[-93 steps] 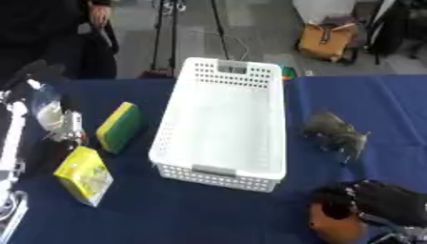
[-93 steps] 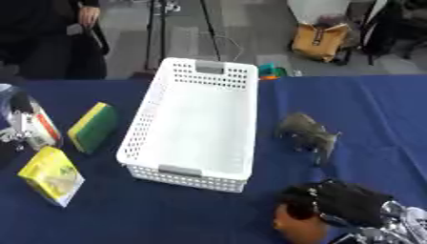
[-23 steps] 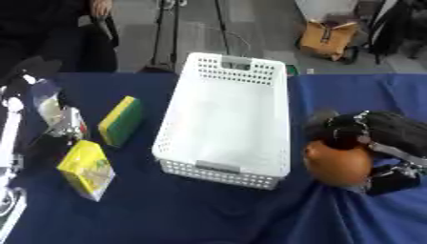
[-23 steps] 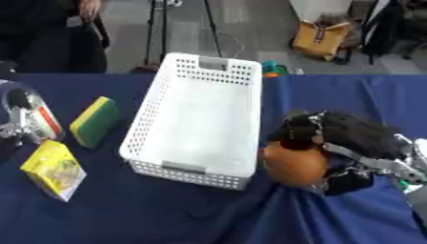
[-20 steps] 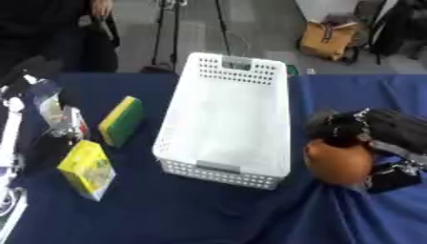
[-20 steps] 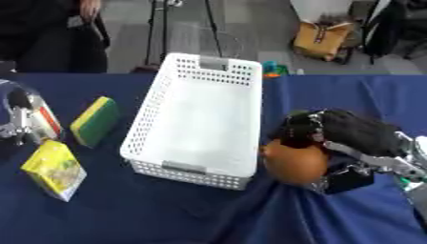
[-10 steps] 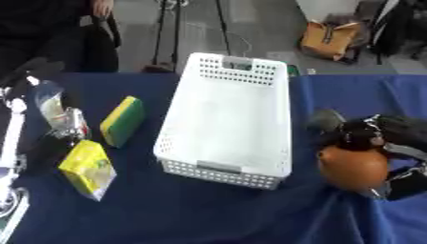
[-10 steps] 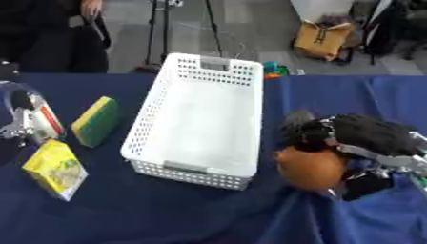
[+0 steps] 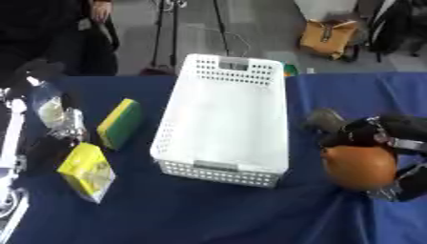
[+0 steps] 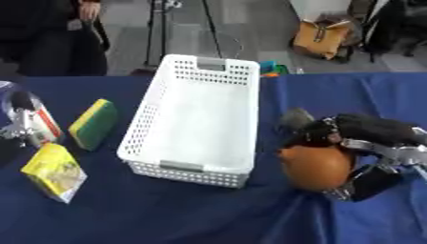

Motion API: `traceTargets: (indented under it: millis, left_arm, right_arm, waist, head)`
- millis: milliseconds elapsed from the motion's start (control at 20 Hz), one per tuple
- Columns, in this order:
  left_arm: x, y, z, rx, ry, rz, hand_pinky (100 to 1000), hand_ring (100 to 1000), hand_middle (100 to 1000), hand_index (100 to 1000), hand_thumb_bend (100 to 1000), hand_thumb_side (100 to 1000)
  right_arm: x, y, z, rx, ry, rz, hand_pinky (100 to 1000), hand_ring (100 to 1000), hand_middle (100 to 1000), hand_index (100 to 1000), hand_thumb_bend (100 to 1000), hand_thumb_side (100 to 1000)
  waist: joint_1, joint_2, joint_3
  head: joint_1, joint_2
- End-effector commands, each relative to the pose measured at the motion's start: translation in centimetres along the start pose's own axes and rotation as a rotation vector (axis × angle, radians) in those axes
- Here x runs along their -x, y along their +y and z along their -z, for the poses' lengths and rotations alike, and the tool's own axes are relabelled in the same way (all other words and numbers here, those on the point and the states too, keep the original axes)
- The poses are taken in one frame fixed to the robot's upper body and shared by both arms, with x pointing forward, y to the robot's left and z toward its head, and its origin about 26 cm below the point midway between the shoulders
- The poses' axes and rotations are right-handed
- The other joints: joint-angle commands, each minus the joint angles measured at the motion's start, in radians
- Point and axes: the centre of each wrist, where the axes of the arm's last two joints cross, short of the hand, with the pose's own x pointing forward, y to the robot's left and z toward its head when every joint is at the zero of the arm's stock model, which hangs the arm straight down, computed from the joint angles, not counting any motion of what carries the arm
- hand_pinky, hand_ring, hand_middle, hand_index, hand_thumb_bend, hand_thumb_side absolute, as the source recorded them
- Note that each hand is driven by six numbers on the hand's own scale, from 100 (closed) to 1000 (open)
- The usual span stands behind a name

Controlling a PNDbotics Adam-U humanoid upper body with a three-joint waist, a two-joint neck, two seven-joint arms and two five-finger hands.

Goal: Pick up objects on the table and place them in the box.

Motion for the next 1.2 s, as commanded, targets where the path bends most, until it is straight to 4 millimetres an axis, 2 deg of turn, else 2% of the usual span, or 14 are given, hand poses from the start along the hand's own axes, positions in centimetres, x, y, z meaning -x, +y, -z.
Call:
traceTargets:
  millis: [50,200,350,750,1200]
  left_arm:
    - [-0.2,0.9,0.6,-0.005,-0.033,0.022,1000,932,672,865,100,644]
    - [-0.2,0.9,0.5,-0.002,-0.033,0.021,1000,932,672,865,100,643]
    - [-0.2,0.9,0.5,-0.002,-0.034,0.023,1000,932,673,865,100,641]
    - [-0.2,0.9,0.6,0.002,-0.039,0.023,1000,931,673,865,100,639]
    - [-0.2,0.9,0.6,0.005,-0.04,0.023,1000,931,674,866,100,640]
  right_arm:
    - [0.6,-1.0,-1.1,-0.066,0.013,0.092,100,482,360,382,100,276]
    - [0.9,-1.4,-1.6,-0.097,0.03,0.243,100,485,363,382,100,271]
    - [0.7,-2.3,-2.0,-0.115,0.025,0.317,100,489,365,387,100,270]
    - [0.2,-3.6,-2.2,-0.125,0.018,0.372,100,489,365,389,100,284]
    - [-0.1,-4.5,-2.2,-0.089,0.014,0.357,100,469,344,373,100,302]
  waist:
    - [0.001,-0.023,-0.001]
    - [0.002,-0.023,-0.001]
    - [0.002,-0.024,-0.002]
    - [-0.002,-0.025,-0.001]
    - [-0.006,-0.025,0.002]
  head:
    - [-0.001,-0.008]
    - [0.001,-0.01]
    - [0.002,-0.012]
    - [0.004,-0.016]
    - [0.006,-0.025]
